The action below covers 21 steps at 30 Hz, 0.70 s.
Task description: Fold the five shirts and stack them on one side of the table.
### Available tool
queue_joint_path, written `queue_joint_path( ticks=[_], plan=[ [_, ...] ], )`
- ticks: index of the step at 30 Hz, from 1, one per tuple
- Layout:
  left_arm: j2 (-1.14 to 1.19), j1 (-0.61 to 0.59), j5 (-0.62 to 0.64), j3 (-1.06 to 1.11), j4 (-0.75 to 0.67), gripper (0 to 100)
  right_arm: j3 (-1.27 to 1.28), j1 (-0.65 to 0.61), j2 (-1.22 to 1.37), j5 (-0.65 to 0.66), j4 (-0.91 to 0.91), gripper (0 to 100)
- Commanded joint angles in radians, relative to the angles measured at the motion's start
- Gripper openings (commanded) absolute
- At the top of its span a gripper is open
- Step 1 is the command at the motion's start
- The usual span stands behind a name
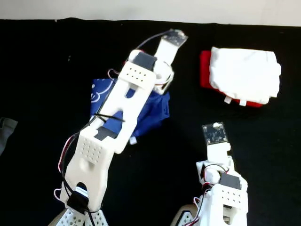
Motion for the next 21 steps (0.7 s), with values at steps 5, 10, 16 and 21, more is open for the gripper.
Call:
queue_joint_path(
  ticks=[5,10,16,21],
  plan=[
    [-0.005,-0.153,0.002,-0.255,0.245,11,0.039,0.012,0.001,0.008,-0.022,0.5],
    [0.021,-0.202,0.0,-0.11,0.304,1,0.039,0.012,0.001,0.008,-0.022,0.5],
    [0.156,-0.143,0.006,-0.036,0.313,1,0.039,0.012,0.001,0.008,-0.022,0.5],
    [0.179,0.013,0.008,-0.036,0.377,1,0.039,0.012,0.001,0.008,-0.022,0.5]
  ],
)
